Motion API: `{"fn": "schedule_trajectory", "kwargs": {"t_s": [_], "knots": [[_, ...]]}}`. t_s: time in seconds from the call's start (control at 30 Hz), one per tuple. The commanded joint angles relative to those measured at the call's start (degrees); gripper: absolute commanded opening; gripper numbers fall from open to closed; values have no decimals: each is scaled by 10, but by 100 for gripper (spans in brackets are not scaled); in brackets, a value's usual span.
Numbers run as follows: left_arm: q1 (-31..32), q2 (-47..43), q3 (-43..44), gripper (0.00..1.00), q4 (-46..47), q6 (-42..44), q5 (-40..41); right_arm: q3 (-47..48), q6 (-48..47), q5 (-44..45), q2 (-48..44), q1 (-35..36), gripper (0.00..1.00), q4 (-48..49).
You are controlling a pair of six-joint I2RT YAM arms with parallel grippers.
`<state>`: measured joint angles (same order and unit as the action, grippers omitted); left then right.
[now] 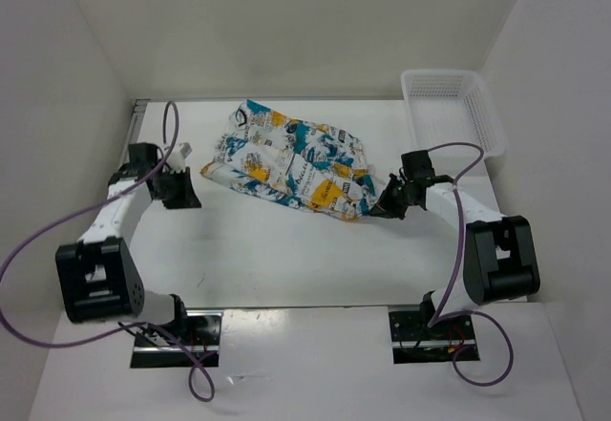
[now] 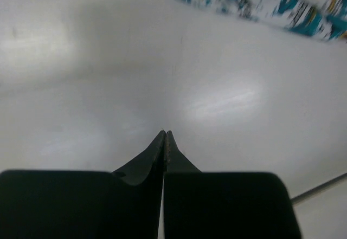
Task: Fold and stack the shorts
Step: Flatten the shorts out
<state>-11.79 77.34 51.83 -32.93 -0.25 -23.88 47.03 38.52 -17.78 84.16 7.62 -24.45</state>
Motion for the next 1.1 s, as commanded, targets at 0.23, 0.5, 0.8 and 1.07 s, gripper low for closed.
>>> {"fn": "schedule_trajectory", "kwargs": {"t_s": [0.23,0.5,0.8,1.07], "knots": [[98,221,230,39,112,3,8,37,-27,13,21,-3,0,12],[108,282,213,52,187,3,-26,31,-27,30,-9,-3,0,1],[120,348,229,54,259,3,-56,20,-27,30,-20,-3,0,-4],[120,353,181,79,322,3,-91,15,-27,35,-31,-3,0,-10]]}}
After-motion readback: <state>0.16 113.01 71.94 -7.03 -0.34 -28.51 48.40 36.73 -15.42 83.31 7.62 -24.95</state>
